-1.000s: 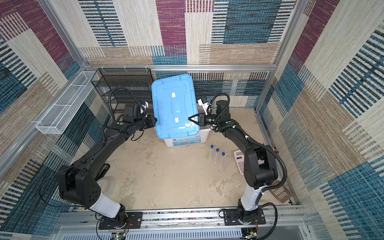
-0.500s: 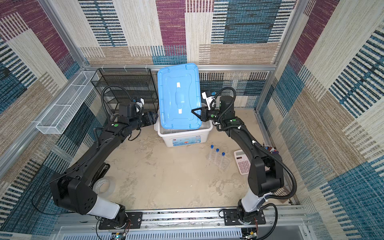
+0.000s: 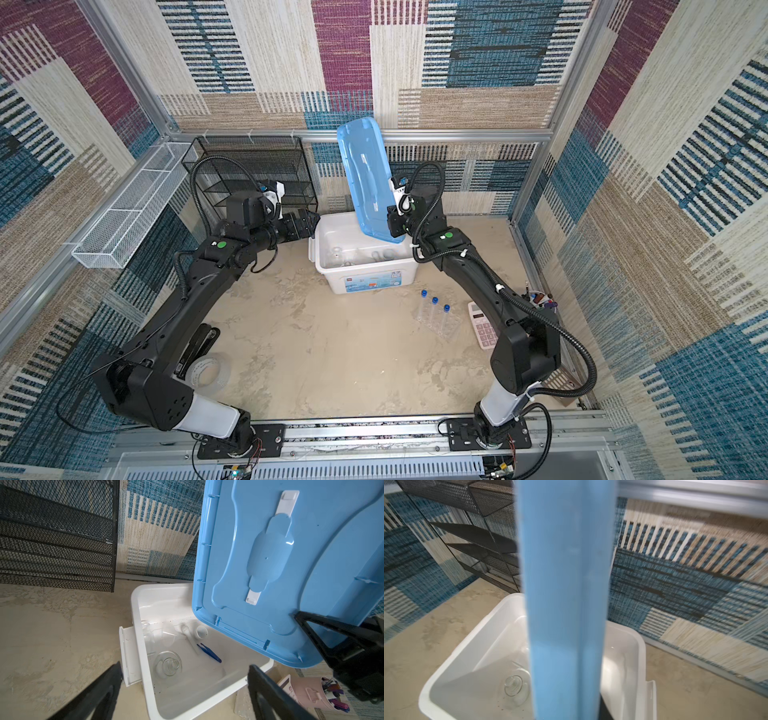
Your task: Organize the chemistry lab equipment
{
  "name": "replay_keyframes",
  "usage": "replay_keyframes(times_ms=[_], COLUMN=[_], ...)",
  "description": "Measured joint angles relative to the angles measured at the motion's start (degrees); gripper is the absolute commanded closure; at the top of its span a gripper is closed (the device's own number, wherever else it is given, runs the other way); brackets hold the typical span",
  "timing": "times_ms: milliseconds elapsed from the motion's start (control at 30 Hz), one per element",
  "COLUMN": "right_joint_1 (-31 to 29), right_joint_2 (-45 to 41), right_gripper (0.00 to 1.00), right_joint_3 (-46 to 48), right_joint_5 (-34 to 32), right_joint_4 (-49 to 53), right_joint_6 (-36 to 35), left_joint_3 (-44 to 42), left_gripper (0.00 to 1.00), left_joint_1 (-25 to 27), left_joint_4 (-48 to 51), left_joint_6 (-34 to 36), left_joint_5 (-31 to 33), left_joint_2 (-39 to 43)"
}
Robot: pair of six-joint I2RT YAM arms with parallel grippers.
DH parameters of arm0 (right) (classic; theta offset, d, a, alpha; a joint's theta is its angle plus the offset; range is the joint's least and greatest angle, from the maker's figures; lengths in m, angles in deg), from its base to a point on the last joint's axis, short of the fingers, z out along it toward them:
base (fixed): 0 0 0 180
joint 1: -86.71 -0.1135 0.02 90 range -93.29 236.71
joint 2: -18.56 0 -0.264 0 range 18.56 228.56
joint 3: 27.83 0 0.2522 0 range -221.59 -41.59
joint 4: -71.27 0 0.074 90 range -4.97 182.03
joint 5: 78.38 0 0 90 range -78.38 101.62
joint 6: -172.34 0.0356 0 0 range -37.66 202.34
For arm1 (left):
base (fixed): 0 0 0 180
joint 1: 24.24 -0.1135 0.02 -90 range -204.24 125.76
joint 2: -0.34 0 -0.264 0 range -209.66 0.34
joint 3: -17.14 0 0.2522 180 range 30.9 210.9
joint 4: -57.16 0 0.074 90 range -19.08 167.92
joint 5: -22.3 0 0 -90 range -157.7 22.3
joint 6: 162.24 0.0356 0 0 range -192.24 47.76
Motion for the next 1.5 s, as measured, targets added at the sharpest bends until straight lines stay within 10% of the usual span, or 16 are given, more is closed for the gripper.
replay_keyframes(times_ms=[233,800,1500], right_joint_1=[-4.11,-8.96,-9.68], right_joint_2=[-8.17,-13.29,-11.80], right_gripper=[0.89,0.88,0.85], right_joint_3=[11.61,30.03,32.37], right_joint_5=[-13.79,-23.43,-23.52], right_joint_4=[-9.99,-33.44,-37.16], right_joint_6=[-13.94,-46.47,-55.41], left_joint_3=[0.68,0.22,-0.87], left_gripper=[0.00,0.08,0.20], left_joint_1=[-1.46,-11.69,-9.66], left_joint_4=[-0.44,-12.48,-23.47], left_joint_6=[-0.13,-17.62,-31.43], left_joint_5=[-2.10,-25.59,-36.11], left_joint_2=[2.27,2.67,-3.78])
